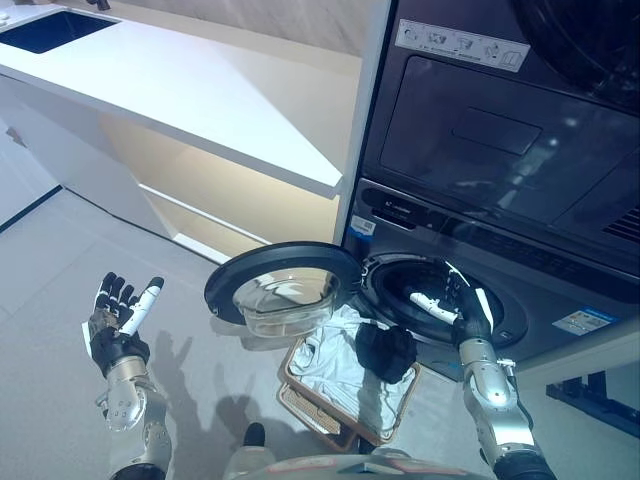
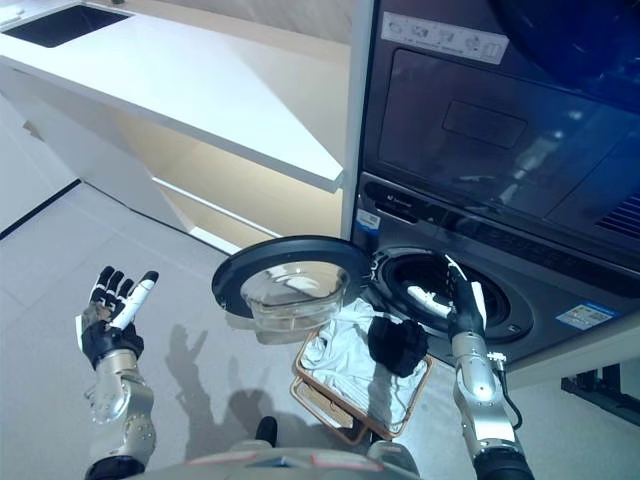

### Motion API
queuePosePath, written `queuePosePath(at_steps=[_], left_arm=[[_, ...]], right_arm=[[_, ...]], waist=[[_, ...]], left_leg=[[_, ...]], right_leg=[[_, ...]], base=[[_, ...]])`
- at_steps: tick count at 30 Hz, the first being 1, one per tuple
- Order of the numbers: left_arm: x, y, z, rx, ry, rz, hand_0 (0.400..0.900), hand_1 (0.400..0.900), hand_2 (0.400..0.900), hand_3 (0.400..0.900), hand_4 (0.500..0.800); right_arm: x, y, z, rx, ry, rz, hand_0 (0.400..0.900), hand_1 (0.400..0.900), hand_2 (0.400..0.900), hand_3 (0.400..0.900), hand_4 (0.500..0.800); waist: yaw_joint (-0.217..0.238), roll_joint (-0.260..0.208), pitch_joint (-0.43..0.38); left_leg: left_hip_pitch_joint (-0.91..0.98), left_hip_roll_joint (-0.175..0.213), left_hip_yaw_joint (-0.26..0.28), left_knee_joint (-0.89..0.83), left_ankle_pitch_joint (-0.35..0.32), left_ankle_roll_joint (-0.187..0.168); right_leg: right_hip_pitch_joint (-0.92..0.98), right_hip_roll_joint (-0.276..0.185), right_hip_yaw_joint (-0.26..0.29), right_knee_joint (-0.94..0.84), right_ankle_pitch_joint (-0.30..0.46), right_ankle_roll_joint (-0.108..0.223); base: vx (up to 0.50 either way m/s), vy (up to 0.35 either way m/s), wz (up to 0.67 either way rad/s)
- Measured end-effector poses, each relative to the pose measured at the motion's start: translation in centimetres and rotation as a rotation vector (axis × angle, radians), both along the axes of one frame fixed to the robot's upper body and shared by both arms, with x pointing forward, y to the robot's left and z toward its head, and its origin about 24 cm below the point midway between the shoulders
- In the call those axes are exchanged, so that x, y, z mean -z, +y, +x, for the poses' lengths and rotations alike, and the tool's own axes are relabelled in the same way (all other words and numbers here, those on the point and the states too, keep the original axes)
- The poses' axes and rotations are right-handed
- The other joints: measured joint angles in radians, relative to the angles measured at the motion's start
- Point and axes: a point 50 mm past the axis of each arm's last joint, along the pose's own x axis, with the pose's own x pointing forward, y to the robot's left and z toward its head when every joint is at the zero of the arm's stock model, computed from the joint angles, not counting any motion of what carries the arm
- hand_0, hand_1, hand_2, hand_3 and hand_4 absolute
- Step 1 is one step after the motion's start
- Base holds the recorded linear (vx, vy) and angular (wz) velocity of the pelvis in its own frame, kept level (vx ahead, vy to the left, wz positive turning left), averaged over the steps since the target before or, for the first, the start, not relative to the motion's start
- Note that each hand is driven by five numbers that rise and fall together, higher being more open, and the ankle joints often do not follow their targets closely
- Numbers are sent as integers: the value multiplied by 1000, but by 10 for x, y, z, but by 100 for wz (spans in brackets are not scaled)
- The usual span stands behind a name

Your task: Put the clothes in the basket into the washing machine.

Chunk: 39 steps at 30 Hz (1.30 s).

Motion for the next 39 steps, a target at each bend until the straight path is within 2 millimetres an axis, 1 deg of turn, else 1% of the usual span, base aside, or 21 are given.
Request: queuePosePath(at_steps=[3, 5, 7, 8, 10, 11, 13, 15, 17, 19, 20, 21, 23, 26, 27, 29, 31, 36, 39], left_arm=[[1, 0, -2, 0, 6, 1, 900, 900, 900, 900, 800], [1, 0, -2, 2, 5, -4, 900, 900, 900, 900, 800], [0, -1, 0, 10, -4, -3, 900, 900, 900, 900, 800], [-3, -2, 4, 19, -20, -3, 900, 900, 900, 900, 800], [-11, -3, 7, 28, -54, 8, 900, 900, 900, 900, 800], [-17, -3, 9, 35, -83, 15, 900, 900, 900, 900, 800], [-29, -6, 19, 56, -144, 16, 900, 900, 900, 900, 800], [-33, -9, 27, 76, -170, 9, 900, 900, 900, 900, 800], [-43, -16, 36, 112, -216, 10, 900, 900, 900, 900, 800], [-56, -25, 47, 178, -271, 23, 900, 900, 900, 900, 800], [-61, -31, 53, 208, -291, 22, 900, 900, 900, 900, 800], [-64, -33, 57, 220, -306, 23, 900, 900, 900, 900, 800], [-69, -34, 60, 239, -321, 25, 900, 900, 900, 900, 800], [-74, -39, 64, 279, -335, 41, 900, 900, 900, 900, 800], [-74, -40, 65, 284, -330, 37, 900, 900, 900, 900, 800], [-73, -41, 65, 291, -326, 37, 900, 900, 900, 900, 800], [-74, -42, 65, 300, -335, 32, 900, 900, 900, 900, 800], [-83, -47, 72, 321, -369, 33, 900, 900, 900, 900, 800], [-85, -49, 73, 327, -379, 26, 900, 900, 900, 900, 800]], right_arm=[[9, -5, 7, -34, 76, -142, 900, 900, 900, 900, 800], [18, -8, 14, -11, 138, -180, 900, 900, 900, 900, 800], [22, -11, 27, -16, 197, -250, 900, 900, 900, 900, 800], [20, -12, 33, -24, 206, -279, 900, 900, 900, 900, 800], [17, -9, 44, -50, 213, -333, 900, 900, 900, 900, 800], [13, -7, 54, -68, 215, -363, 900, 900, 900, 900, 800], [4, -5, 69, -74, 199, -398, 900, 900, 900, 900, 800], [-2, -4, 79, -80, 196, -423, 900, 900, 900, 900, 800], [-15, -8, 94, -76, 181, -464, 900, 900, 900, 900, 800], [-36, -16, 114, -55, 166, -534, 900, 900, 900, 900, 800], [-45, -21, 120, -34, 160, -554, 900, 900, 900, 900, 800], [-53, -23, 125, -23, 145, -569, 900, 900, 900, 900, 800], [-64, -22, 135, -21, 136, -607, 900, 900, 900, 900, 800], [-87, -30, 148, -11, 131, -719, 900, 900, 900, 900, 800], [-92, -32, 150, -3, 132, -735, 900, 900, 900, 900, 800], [-92, -36, 150, 7, 154, -763, 900, 900, 900, 900, 800], [-98, -45, 151, 47, 174, -791, 900, 900, 900, 900, 800], [-141, -73, 157, 173, 128, -853, 900, 900, 900, 900, 800], [-148, -81, 156, 212, 143, -869, 900, 900, 900, 900, 800]], waist=[[2, -2, 1], [2, 1, 10], [6, 8, 35], [19, 18, 60], [28, 29, 102], [29, 34, 121], [39, 49, 169], [47, 67, 203], [57, 85, 242], [55, 103, 299], [60, 112, 318], [63, 115, 339], [67, 119, 372], [70, 124, 402], [71, 126, 408], [74, 127, 408], [79, 130, 410], [79, 143, 420], [81, 147, 424]], left_leg=[[-31, -2, 1, 3, 3, -1], [-55, -1, 0, 8, 4, -2], [-83, -2, 3, 13, 8, -5], [-94, -3, 1, 13, 15, -7], [-114, -3, 3, 20, 18, -9], [-141, -5, 4, 31, 17, -9], [-169, -9, 3, 49, 19, -10], [-189, -14, -1, 65, 19, -9], [-229, -23, -2, 88, 17, -7], [-279, -33, -7, 126, 14, -2], [-303, -38, -7, 140, 12, 2], [-319, -41, -6, 153, 13, 2], [-348, -43, -7, 173, 13, 3], [-424, -54, -6, 206, 15, 7], [-437, -57, -4, 212, 17, 7], [-456, -60, -4, 223, 16, 8], [-482, -63, -3, 226, 18, 12], [-619, -80, -1, 277, 22, 15], [-670, -79, -6, 292, 24, 14]], right_leg=[[-31, 1, 2, 0, 3, -3], [-52, 2, 2, 0, 6, -7], [-81, 2, 8, 0, 17, -10], [-89, 2, 6, 0, 23, -10], [-110, 2, 11, 1, 28, -12], [-134, 1, 14, 3, 33, -12], [-154, -2, 16, 5, 44, -12], [-168, -7, 18, 13, 44, -11], [-203, -15, 19, 34, 44, -11], [-253, -25, 21, 76, 40, -7], [-278, -31, 23, 92, 39, -6], [-297, -34, 24, 108, 39, -6], [-327, -36, 26, 130, 37, -6], [-413, -45, 45, 176, 32, -10], [-428, -48, 48, 183, 33, -11], [-449, -51, 51, 197, 32, -10], [-478, -55, 53, 207, 32, -10], [-620, -67, 73, 260, 32, -12], [-672, -66, 74, 279, 30, -13]], base=[[-89, 17, 3], [-87, 45, 0], [-80, 45, -2], [-103, 75, -7], [-102, 81, -7], [-58, 41, -2], [-83, 39, 5], [-130, 59, 7], [-164, 62, 7], [-114, 20, 6], [-90, 1, 5], [-146, 5, 6], [-124, 9, 0], [-94, 9, -7], [-86, 15, -6], [-89, 21, -3], [-119, 14, -1], [-75, -4, 2], [-31, -6, 4]])
